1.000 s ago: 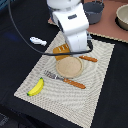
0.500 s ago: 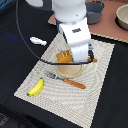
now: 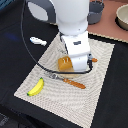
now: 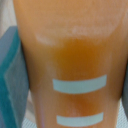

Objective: Interact with the objects in diverse but meaningful ways.

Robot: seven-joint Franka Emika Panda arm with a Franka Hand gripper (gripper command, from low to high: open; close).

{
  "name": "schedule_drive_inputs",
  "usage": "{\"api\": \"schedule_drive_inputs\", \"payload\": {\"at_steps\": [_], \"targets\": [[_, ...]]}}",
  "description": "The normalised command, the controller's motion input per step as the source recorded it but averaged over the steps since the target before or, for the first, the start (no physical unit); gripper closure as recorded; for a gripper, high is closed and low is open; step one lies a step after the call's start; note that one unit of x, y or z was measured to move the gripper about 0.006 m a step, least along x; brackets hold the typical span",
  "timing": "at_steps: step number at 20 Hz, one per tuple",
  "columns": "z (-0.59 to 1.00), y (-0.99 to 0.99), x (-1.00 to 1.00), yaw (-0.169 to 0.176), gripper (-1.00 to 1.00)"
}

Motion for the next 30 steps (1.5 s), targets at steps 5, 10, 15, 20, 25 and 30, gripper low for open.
{"api": "schedule_drive_inputs", "payload": {"at_steps": [5, 10, 15, 20, 25, 30], "targets": [[-0.01, 0.23, 0.39, -0.012, 1.00], [0.00, 0.20, 0.11, 0.009, -1.00], [0.08, 0.15, 0.15, 0.010, -1.00], [0.95, 0.08, 0.00, -0.015, -1.00], [0.96, 0.06, -0.41, -0.054, -1.00], [0.66, -0.09, -0.44, -0.040, -1.00]]}}
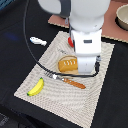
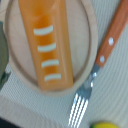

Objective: Interact with the objects in diverse but meaningful ways.

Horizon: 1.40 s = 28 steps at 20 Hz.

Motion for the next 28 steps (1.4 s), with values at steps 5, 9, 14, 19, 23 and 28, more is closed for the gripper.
{"api": "schedule_drive_inputs", "payload": {"at_steps": [5, 9, 14, 19, 23, 28], "targets": [[0.15, -0.56, -0.58, 0.000, -1.00], [-0.03, -0.61, -0.63, 0.000, -1.00], [-0.10, -0.62, -0.65, 0.000, -1.00], [-0.28, -0.48, -0.75, 0.006, -1.00], [-0.44, -0.25, -0.82, 0.045, -1.00], [-0.42, -0.01, -0.87, 0.086, -1.00]]}}
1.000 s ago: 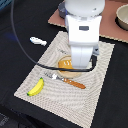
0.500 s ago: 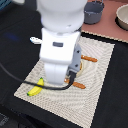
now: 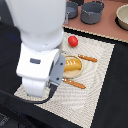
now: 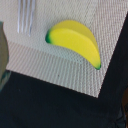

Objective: Interact with the objects in diverse but meaningful ways.

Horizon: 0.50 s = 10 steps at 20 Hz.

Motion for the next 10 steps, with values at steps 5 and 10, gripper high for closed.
{"api": "schedule_drive_inputs", "payload": {"at_steps": [5, 10], "targets": [[-0.43, -0.08, -0.81, 0.074, -1.00], [-0.30, -0.09, -0.33, 0.056, -1.00]]}}
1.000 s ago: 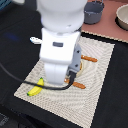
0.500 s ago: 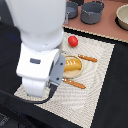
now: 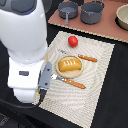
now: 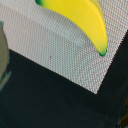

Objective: Interact with the objects in diverse but meaningful ways.

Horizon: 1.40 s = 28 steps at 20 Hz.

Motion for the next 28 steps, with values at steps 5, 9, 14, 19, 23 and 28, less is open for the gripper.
{"api": "schedule_drive_inputs", "payload": {"at_steps": [5, 9, 14, 19, 23, 28], "targets": [[-0.02, 0.09, 0.00, 0.178, -1.00], [0.00, 0.06, -0.09, 0.201, -1.00], [-0.12, -0.05, -0.11, 0.104, -1.00], [-0.31, 0.00, -0.08, 0.074, -1.00], [-0.29, 0.01, -0.05, 0.069, -1.00], [-0.25, 0.00, -0.04, 0.062, -1.00]]}}
